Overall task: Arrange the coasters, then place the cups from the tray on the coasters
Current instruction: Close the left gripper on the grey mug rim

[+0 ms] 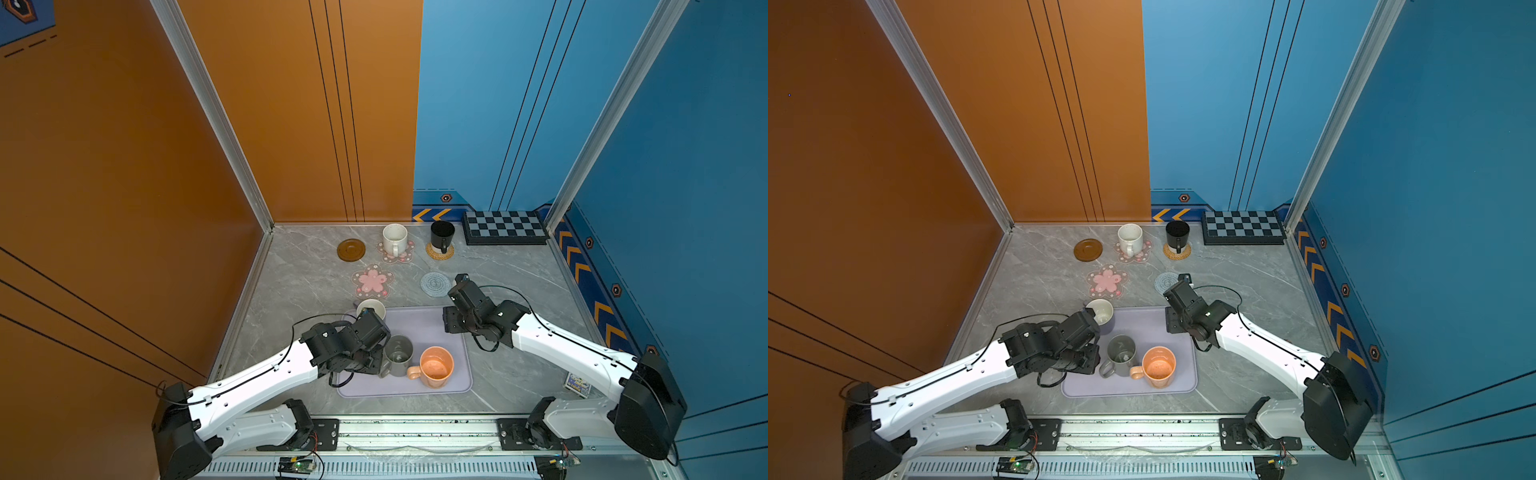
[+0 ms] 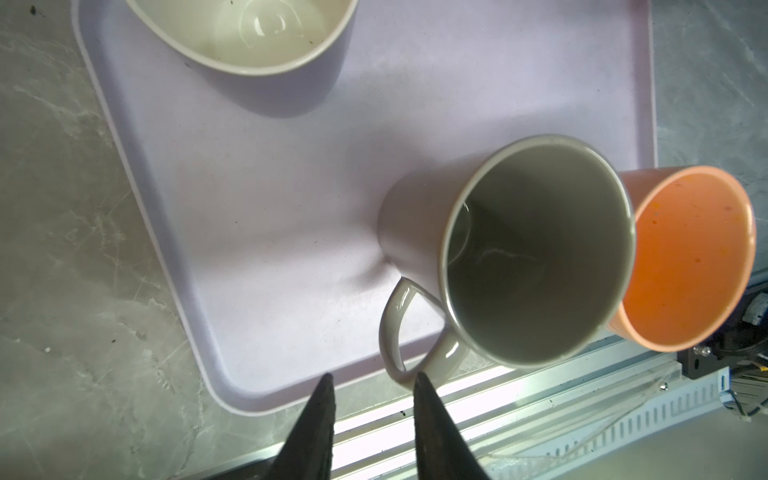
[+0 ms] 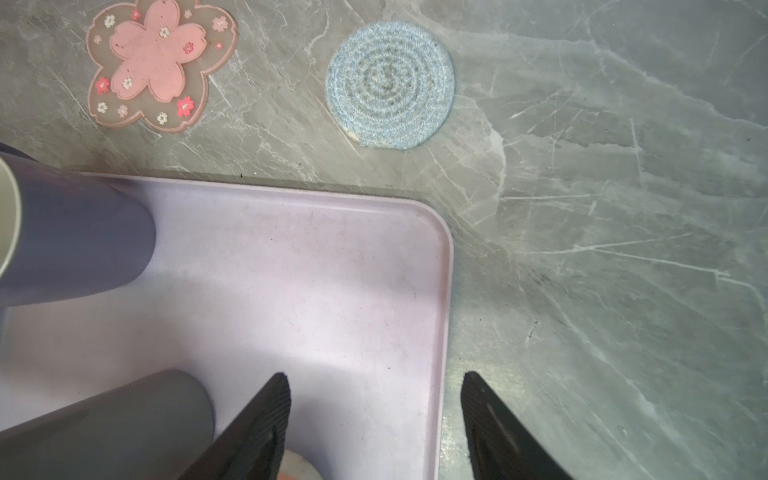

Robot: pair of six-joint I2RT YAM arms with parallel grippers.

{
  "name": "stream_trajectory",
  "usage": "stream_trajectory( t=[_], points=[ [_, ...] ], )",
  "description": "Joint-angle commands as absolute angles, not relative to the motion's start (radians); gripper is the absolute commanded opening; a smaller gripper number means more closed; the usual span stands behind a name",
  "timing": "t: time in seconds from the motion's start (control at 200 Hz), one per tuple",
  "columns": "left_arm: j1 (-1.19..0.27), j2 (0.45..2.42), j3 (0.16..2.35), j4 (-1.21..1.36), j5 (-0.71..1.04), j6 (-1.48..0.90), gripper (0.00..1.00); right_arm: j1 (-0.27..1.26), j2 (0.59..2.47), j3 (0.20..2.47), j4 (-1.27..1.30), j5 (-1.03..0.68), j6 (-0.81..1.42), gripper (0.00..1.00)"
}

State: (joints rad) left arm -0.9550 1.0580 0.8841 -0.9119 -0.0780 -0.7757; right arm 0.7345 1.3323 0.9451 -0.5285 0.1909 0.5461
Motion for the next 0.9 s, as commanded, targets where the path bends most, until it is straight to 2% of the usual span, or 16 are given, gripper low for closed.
stream_trajectory(
  t=[0.0, 0.12, 0.255, 0.385, 0.896],
  points=[
    [-0.983, 1.034, 0.905, -0.97, -0.055, -0.728, 0.34, 0.729, 1.341, 0.988, -0.499, 0.243, 0.504, 0.68],
    [-1.051, 1.039, 0.908, -0.971, -0.076, -0.701, 0.34, 0.713, 1.349, 1.01, -0.495, 0.255, 0.476, 0.68],
    [-1.14, 1.064, 0.898, -0.96, -0.204, -0.665, 0.41, 0.677, 1.351, 1.022, -0.488, 0.252, 0.463, 0.68],
    [-1.181, 1.103, 0.902, -0.947, -0.272, -0.611, 0.41, 0.66, 1.329, 1.012, -0.485, 0.232, 0.454, 0.68],
    [-1.079, 1.091, 0.77, -0.686, -0.105, -0.421, 0.47, 0.625, 1.101, 0.877, -0.459, 0.176, 0.387, 0.73]
  ],
)
